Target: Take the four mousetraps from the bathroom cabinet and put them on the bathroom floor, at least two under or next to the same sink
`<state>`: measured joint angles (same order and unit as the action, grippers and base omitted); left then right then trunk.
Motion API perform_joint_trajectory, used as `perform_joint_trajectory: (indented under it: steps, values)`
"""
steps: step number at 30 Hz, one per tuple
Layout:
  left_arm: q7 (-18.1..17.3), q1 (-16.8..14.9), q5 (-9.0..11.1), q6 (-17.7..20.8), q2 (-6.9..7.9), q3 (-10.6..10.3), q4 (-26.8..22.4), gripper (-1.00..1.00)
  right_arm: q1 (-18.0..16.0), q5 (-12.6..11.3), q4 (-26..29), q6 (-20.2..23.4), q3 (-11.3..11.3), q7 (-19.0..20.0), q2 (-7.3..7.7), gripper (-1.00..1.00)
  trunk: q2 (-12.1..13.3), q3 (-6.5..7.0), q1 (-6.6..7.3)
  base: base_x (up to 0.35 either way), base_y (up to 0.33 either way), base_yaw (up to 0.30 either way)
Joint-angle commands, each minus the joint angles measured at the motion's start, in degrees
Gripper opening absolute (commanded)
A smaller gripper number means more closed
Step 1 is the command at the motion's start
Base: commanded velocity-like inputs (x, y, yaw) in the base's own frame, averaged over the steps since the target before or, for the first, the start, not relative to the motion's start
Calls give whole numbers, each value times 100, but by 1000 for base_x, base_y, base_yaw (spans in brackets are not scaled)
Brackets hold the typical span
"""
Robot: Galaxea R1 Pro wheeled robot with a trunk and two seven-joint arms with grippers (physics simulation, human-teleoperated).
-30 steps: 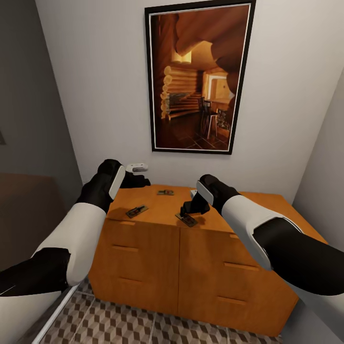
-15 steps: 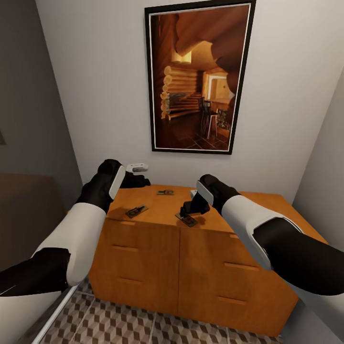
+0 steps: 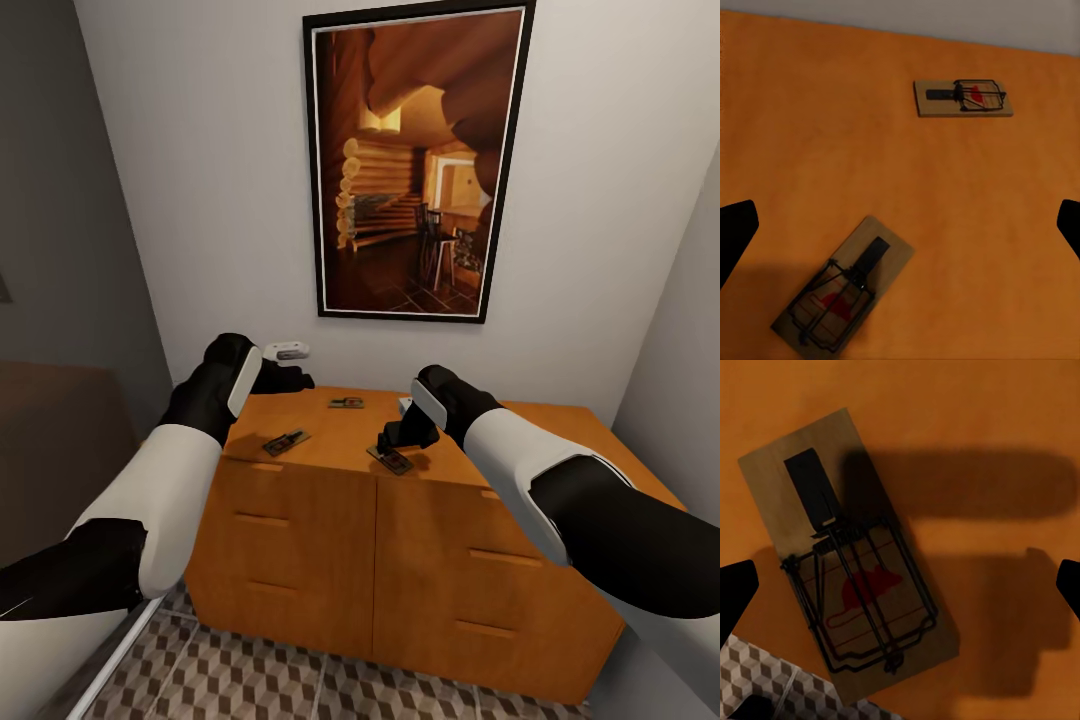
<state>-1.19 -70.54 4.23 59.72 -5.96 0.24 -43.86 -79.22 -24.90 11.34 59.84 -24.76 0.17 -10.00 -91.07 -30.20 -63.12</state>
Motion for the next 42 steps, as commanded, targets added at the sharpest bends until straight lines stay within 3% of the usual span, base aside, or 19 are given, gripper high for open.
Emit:
perform_joint_trajectory:
  steps: [1,42]
  values:
    - [14,-4,30,23,4,2,-6,100,-6,-15,0,16,-28,1,0,100,-4,-7,0,0,0,0]
    - [16,-3,-1,22,16,2,-6,100,-3,-6,5,16,-28,-54,0,100,-4,-7,0,-10,0,0]
